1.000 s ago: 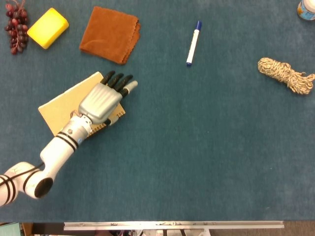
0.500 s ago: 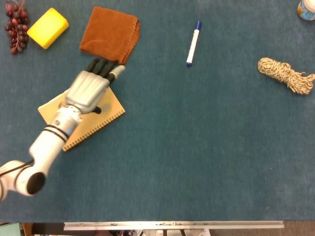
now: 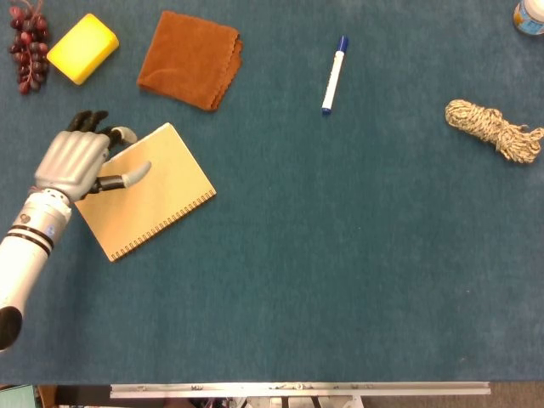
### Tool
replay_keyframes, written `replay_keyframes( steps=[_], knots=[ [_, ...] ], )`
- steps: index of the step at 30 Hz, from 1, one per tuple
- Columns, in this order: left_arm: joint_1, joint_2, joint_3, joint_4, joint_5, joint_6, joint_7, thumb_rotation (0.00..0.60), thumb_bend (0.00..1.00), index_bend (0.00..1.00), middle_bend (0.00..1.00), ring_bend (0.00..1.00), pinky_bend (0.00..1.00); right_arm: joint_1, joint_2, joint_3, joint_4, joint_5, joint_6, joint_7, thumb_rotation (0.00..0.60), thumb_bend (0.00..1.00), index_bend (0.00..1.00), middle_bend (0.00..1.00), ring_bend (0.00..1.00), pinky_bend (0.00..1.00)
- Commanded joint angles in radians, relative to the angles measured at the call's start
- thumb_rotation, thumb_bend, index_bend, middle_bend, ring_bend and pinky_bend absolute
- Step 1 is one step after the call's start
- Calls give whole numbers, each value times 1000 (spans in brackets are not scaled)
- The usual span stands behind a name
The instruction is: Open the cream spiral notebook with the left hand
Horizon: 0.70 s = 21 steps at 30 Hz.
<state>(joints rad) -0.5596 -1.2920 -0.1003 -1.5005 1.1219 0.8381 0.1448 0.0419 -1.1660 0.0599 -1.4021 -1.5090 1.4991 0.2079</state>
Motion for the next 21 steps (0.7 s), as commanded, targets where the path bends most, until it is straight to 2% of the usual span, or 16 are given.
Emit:
replay_keyframes(
  steps=[1, 8, 13, 21],
  knots=[
    [-5, -2, 7, 29, -18, -23, -9, 14, 178, 219, 342, 71, 0, -1, 1, -1, 2, -1, 2, 2, 600, 379, 539, 454, 407, 470],
    [1, 5, 13, 44, -31, -16, -18, 12, 178, 188, 349, 71, 0, 20, 36, 5, -51, -46, 13, 40, 600, 378, 539, 450, 404, 470],
    [17, 16, 26, 35, -23, 3, -25, 14, 179, 175, 354, 71, 0, 49, 59, 16, -91, -72, 7, -25, 600, 377, 539, 449, 401, 470],
    [41, 7, 53, 77, -19, 26, -8, 12, 178, 169, 366, 72, 0, 61, 67, 16, -118, -61, -10, -47, 600, 377, 539, 449, 401, 470]
  ],
)
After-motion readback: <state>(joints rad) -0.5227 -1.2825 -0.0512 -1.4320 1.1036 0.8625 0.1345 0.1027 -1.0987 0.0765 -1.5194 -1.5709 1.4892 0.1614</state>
